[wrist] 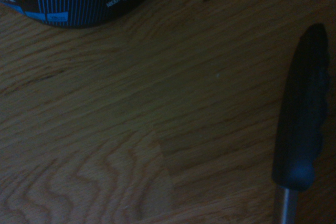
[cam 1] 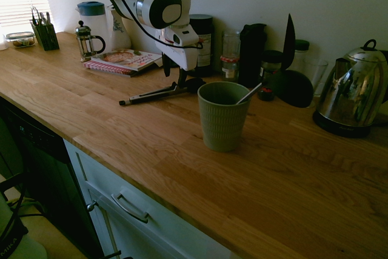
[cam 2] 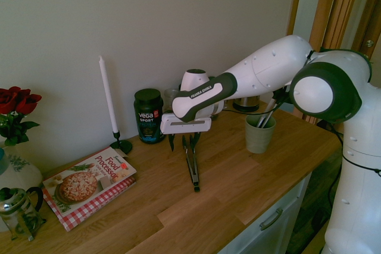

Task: Put the tongs back in the holder

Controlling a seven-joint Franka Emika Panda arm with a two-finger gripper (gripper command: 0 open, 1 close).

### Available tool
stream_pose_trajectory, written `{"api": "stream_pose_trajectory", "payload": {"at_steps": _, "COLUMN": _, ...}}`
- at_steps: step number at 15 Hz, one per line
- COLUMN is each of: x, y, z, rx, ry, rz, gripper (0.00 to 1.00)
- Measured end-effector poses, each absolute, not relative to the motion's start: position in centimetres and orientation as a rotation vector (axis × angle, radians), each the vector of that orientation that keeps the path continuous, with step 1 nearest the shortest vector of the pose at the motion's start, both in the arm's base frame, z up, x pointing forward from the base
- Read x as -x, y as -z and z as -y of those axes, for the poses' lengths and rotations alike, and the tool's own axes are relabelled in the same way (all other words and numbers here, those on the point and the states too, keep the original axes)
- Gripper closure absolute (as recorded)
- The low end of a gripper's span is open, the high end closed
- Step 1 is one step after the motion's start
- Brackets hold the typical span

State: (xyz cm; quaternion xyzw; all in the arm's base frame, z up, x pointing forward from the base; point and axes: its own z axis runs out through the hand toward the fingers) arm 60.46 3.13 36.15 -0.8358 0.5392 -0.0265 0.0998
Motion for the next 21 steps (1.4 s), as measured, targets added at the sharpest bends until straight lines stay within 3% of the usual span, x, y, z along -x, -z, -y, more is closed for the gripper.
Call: {"api": "stream_pose_trajectory", "payload": {"at_steps": 21, "x": -57.3, "y": -34.2, "z": -2.1, "rx": 2.477, "ry": 0.066, "rz": -1.565, "gripper": 1.00}}
